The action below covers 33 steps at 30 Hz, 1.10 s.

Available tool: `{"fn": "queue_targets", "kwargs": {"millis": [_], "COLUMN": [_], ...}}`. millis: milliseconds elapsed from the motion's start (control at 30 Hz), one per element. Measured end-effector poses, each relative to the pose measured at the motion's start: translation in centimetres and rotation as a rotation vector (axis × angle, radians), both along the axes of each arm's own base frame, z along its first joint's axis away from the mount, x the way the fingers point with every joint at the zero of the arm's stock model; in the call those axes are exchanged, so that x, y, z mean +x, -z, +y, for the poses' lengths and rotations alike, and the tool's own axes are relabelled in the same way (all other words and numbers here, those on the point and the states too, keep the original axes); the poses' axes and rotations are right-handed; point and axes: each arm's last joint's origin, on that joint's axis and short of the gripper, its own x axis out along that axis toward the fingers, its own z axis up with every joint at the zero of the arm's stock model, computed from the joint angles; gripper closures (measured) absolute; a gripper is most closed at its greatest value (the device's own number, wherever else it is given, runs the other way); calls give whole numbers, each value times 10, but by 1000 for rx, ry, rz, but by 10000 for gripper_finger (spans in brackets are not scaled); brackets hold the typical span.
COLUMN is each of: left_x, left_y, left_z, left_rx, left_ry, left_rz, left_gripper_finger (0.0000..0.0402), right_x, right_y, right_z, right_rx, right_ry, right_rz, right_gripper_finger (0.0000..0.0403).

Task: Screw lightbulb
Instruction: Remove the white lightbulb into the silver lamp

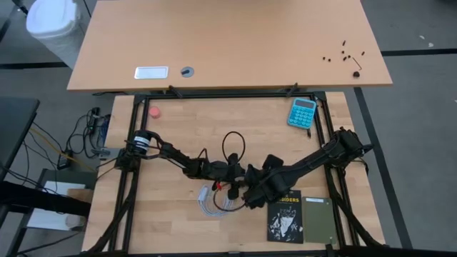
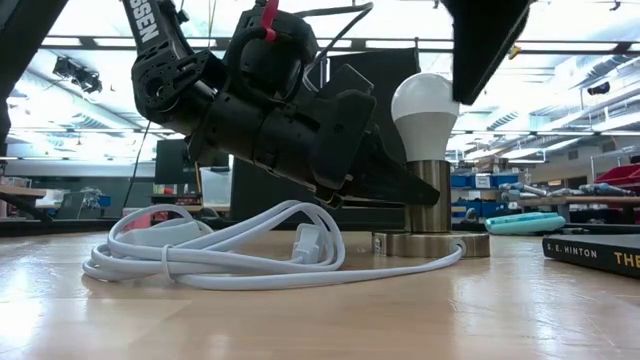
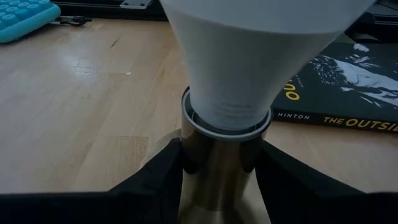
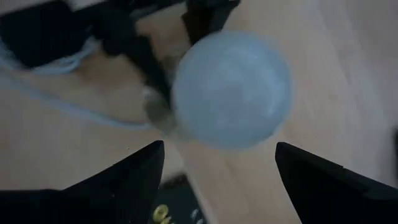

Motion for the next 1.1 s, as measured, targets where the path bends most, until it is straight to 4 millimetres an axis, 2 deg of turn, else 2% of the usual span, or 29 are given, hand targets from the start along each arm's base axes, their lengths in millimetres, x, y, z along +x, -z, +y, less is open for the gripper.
{"fn": "queue_targets", "kwargs": {"millis": [167, 333, 633, 800, 1100], "left_x": [0, 0, 0, 0, 0], "left_y": [0, 0, 0, 0, 0], "left_z": [0, 0, 0, 0, 0], "left_rx": [0, -2, -2, -1, -1], "left_ry": [1, 0, 0, 1, 1], "left_rz": [1, 0, 0, 1, 1], "left_gripper_finger": [224, 224, 224, 223, 223], "right_x": [12, 16, 30, 32, 34], "right_y": [11, 25, 31, 31, 31], "right_z": [-13, -31, -50, -55, -62], "right_rx": [10, 22, 80, 107, 178], "right_ry": [-17, -8, -105, -201, -310], "right_rz": [-43, 1, -22, 18, 61], "right_gripper_finger": [86, 86, 89, 102, 153]}}
